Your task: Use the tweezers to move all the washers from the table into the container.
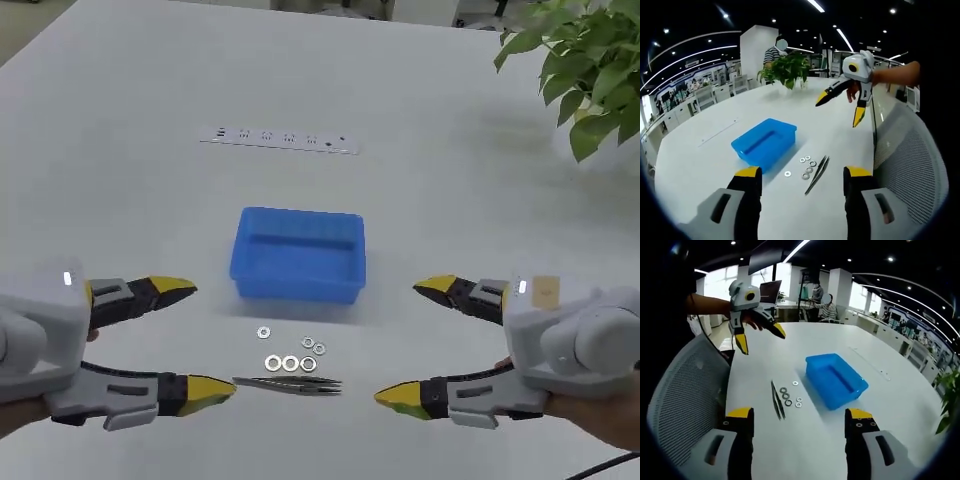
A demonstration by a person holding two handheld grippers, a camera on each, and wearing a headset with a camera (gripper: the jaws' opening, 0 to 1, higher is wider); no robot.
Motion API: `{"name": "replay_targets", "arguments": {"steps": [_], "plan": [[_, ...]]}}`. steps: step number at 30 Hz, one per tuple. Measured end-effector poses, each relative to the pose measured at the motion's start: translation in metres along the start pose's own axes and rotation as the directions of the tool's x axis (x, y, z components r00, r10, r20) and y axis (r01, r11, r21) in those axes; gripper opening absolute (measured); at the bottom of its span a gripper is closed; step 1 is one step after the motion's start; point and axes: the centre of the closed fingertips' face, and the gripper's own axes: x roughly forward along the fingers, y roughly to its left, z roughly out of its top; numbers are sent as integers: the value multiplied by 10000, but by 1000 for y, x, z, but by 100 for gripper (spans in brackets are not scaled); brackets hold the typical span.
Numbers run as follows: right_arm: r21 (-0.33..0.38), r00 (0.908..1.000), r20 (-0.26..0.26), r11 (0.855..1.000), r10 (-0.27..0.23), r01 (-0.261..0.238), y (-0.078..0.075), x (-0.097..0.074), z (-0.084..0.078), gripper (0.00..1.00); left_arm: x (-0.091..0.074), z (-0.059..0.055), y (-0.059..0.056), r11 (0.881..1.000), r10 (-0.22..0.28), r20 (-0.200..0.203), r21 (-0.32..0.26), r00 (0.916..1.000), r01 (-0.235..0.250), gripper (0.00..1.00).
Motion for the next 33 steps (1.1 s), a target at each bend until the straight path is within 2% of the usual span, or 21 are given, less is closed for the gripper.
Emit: {"name": "replay_targets", "arguments": {"steps": [8, 15, 20, 27, 33], "plan": [[-418, 9969, -355, 9966, 696, -711, 4, 13, -5, 61, 13, -16, -1, 9971, -646, -717, 349, 9953, 673, 57], [-931, 9858, -876, 9841, 1429, -1509, 13, 29, -11, 49, 22, -31, -3, 9895, -1120, -1382, 750, 9841, 1232, 43], [-1300, 9757, -1252, 9720, 1796, -1956, 18, 39, -14, 42, 28, -38, -4, 9841, -1353, -1714, 913, 9759, 1525, 35], [-1656, 9586, -1712, 9525, 2275, -2556, 27, 53, -18, 35, 36, -48, -10, 9693, -1822, -2329, 1204, 9553, 2142, 28], [-1809, 9455, -1993, 9387, 2573, -2936, 33, 62, -21, 30, 43, -62, -12, 9551, -2095, -2992, 1414, 9309, 2604, 24]]}}
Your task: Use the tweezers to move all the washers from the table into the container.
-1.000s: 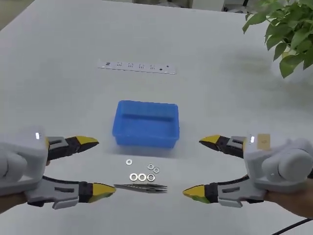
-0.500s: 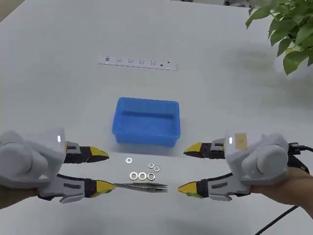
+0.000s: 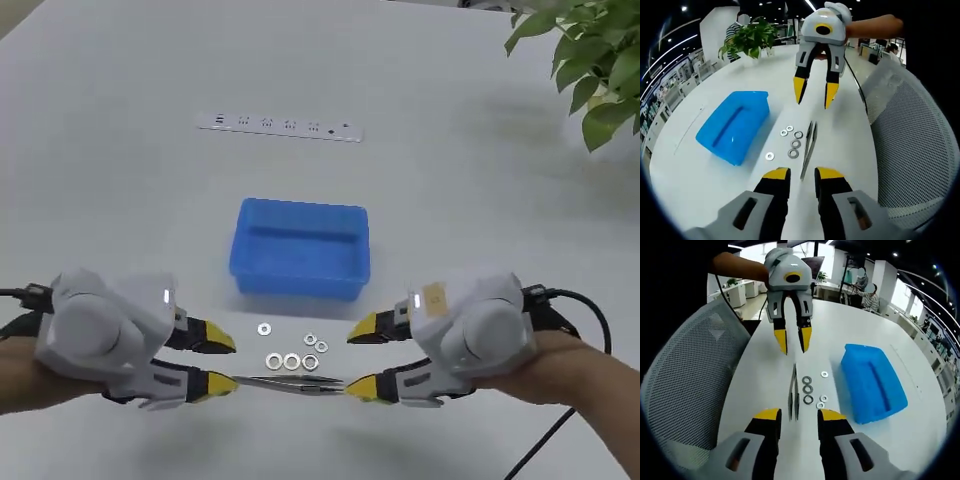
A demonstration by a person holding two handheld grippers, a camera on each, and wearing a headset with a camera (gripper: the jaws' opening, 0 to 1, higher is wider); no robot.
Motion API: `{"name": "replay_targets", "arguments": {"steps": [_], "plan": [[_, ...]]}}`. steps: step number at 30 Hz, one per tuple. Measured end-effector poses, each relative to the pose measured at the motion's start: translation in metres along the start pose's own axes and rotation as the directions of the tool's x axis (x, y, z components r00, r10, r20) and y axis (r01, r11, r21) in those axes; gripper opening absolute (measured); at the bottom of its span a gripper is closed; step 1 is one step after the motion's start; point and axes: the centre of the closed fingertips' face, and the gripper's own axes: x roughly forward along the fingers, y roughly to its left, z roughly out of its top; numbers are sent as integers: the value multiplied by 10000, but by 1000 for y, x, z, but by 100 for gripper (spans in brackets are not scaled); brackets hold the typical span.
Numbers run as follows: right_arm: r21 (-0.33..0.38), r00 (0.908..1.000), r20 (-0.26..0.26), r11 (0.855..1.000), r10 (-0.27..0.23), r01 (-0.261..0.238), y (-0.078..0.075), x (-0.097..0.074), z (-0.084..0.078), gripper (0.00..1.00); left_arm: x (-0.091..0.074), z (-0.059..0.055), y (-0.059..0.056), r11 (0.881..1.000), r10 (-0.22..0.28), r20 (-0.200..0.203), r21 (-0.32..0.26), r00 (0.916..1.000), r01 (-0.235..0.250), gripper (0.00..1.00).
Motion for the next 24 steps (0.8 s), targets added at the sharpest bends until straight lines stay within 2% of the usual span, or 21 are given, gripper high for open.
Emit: {"name": "replay_targets", "arguments": {"steps": [7, 11, 17, 22, 24], "plan": [[-262, 9989, -326, 9991, 324, -333, 2, 12, -3, 26, 9, -12, 2, 9993, -170, -654, 318, 9977, 191, 20], [-358, 9975, -504, 9981, 486, -505, 4, 19, -5, 24, 15, -21, 3, 9977, -324, -1185, 551, 9924, 391, 17], [-417, 9968, -545, 9973, 577, -600, 4, 28, -6, 21, 22, -24, 2, 9962, -467, -1453, 656, 9883, 568, 15], [-428, 9963, -599, 9971, 609, -636, 3, 35, -9, 19, 27, -22, 2, 9956, -539, -1448, 678, 9880, 643, 12], [-380, 9962, -575, 9970, 651, -674, 4, 37, -9, 18, 29, -24, 1, 9948, -577, -1568, 736, 9859, 700, 12]]}}
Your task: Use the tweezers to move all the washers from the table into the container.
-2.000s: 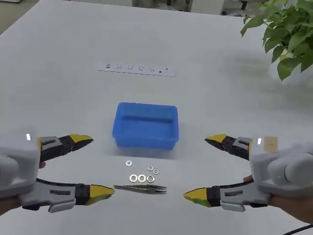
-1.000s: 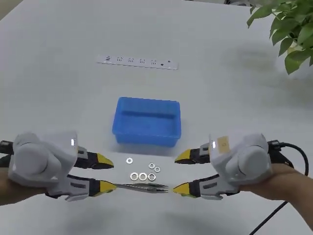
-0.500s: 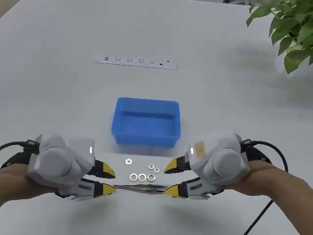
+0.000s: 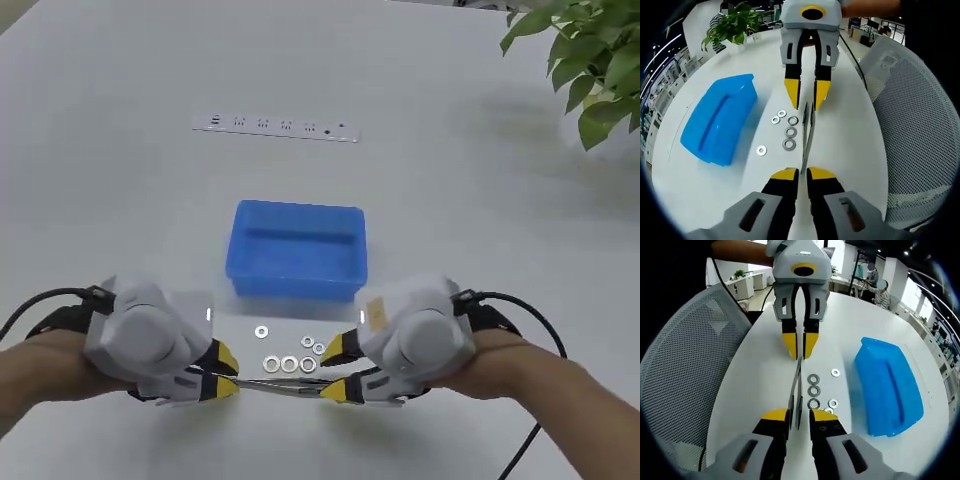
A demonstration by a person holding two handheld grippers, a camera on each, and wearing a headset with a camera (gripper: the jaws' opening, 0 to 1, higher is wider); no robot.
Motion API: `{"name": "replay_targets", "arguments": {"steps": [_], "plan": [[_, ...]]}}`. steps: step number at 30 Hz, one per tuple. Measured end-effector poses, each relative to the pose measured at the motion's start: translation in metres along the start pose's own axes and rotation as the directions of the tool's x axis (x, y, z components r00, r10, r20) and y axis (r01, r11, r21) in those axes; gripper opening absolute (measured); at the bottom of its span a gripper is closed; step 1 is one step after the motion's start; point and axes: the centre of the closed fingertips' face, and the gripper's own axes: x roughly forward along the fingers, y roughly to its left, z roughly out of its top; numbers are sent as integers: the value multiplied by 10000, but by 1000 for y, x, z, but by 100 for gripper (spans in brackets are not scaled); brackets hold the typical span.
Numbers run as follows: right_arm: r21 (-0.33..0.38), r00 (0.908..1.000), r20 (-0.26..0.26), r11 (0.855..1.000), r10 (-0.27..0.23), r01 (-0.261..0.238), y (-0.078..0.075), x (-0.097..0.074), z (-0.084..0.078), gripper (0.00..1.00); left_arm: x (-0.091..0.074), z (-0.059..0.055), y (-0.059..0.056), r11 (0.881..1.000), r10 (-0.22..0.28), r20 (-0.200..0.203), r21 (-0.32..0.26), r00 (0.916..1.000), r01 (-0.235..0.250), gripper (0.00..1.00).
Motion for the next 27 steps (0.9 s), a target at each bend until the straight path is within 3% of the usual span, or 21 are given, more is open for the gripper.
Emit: {"name": "replay_targets", "arguments": {"steps": [3, 11, 18, 27], "plan": [[36, 9999, -47, 9999, 150, -149, 3, 3, -1, 16, 3, -2, -2, 9999, -104, -137, 66, 9999, 105, 11], [-2, 9992, -378, 9999, 105, -105, 4, 11, -9, 12, 5, 1, 0, 10000, -82, 25, -13, 10000, 82, 6], [96, 9996, -251, 9999, 102, -100, 4, 12, -9, 12, 4, 2, -4, 9996, -125, 37, 256, 9999, 124, 6], [84, 9996, -278, 9999, 100, -98, 3, 11, -7, 12, -5, 11, -8, 9987, -188, 409, 482, 9990, 168, 6]]}}
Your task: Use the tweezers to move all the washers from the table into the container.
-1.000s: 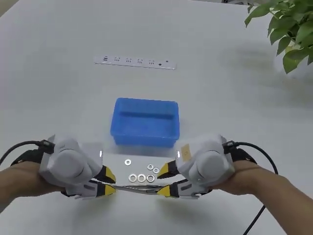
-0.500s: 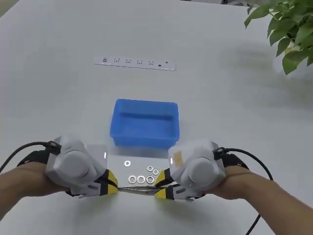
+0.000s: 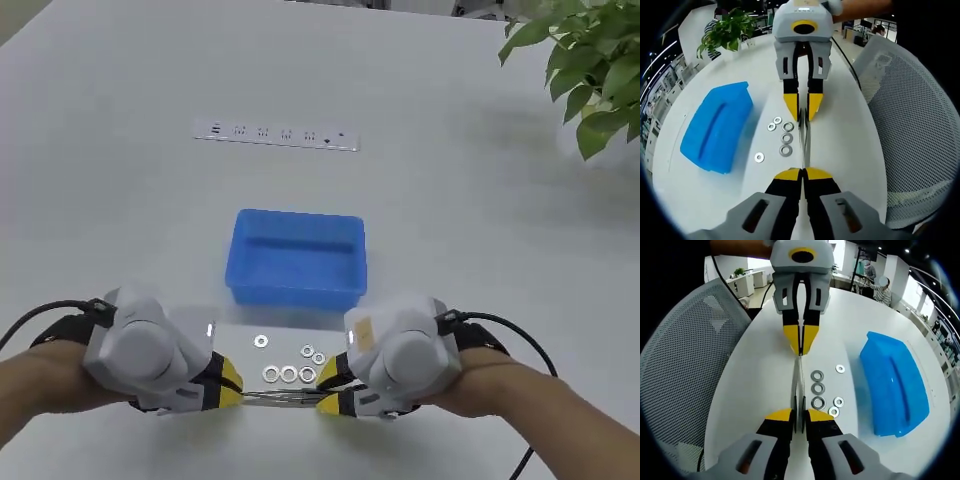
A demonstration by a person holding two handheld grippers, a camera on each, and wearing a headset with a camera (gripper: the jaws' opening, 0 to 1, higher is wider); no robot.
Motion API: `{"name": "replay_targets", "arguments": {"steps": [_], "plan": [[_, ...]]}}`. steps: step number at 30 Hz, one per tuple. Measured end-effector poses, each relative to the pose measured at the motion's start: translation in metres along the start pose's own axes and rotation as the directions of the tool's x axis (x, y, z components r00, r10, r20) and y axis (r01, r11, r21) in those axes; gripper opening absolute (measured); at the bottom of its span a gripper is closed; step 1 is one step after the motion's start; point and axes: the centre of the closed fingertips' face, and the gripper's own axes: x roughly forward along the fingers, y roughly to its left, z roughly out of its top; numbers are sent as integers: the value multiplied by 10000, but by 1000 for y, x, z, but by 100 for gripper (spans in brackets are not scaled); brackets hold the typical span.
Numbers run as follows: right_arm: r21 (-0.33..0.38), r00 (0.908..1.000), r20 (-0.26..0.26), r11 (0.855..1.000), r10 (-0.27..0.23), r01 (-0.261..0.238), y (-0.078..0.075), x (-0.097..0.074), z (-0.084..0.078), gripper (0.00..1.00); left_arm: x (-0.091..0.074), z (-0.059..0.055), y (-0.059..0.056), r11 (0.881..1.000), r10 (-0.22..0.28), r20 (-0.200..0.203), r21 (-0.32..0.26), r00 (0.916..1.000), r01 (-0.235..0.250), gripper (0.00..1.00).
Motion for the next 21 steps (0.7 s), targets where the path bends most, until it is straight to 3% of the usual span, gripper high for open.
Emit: {"name": "replay_targets", "arguments": {"steps": [10, 21], "plan": [[-77, 10000, 24, 10000, -14, 14, 0, 0, 2, 12, -11, 13, -1, 9999, 42, 144, 143, 9999, -44, 5], [-2, 9998, 136, 9999, -122, 122, 1, -1, 6, 11, -28, 38, 1, 9997, 114, 422, 212, 9990, -123, 5]]}}
